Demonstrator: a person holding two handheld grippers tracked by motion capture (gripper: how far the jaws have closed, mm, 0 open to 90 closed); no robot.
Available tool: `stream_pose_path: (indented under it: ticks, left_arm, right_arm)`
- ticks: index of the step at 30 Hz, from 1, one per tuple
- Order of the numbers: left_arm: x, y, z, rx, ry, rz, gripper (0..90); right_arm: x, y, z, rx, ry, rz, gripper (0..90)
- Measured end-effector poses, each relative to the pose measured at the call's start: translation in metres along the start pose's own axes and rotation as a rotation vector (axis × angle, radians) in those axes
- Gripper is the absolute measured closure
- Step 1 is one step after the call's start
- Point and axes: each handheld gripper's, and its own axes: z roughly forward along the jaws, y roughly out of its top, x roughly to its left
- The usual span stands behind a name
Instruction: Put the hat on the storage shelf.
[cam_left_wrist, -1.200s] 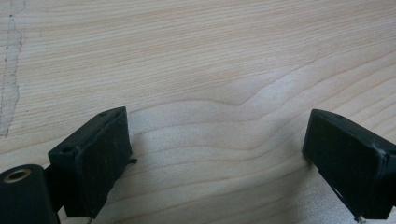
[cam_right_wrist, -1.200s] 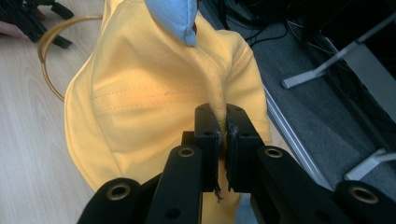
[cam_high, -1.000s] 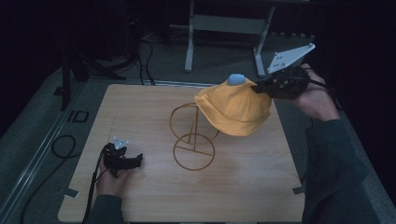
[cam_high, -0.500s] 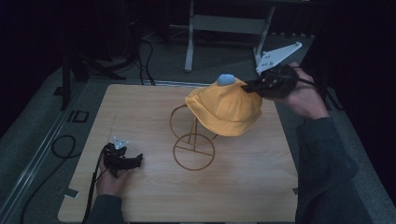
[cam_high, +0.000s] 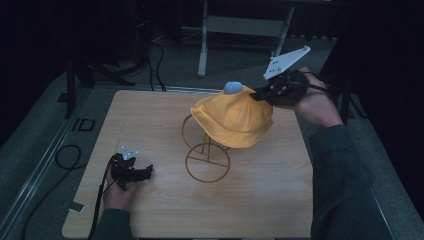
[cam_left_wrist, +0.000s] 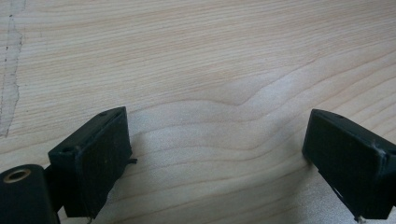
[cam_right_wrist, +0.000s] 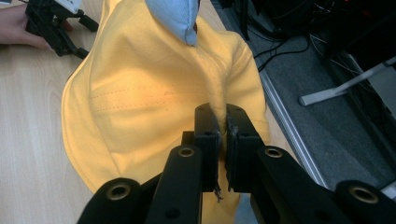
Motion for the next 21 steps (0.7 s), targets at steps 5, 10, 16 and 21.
stream_pose_path:
  ticks: [5, 10, 16, 21]
  left_arm:
    - [0.0, 0.0, 0.0, -0.001, 0.0, -0.001, 7.7]
    - [0.0, 0.0, 0.0, 0.0, 0.001, 0.0, 7.7]
    - [0.0, 0.0, 0.0, 0.002, -0.001, 0.001, 7.7]
    - [0.0, 0.0, 0.0, 0.001, 0.0, 0.0, 7.7]
  right_arm:
    - [0.003, 0.007, 0.006, 0.008, 0.007, -0.014, 85.0]
    - [0.005, 0.01, 0.011, 0.022, 0.015, -0.025, 85.0]
    - [0.007, 0.016, 0.017, 0.032, 0.025, -0.035, 85.0]
    - [0.011, 0.023, 0.022, 0.033, 0.04, -0.052, 84.9]
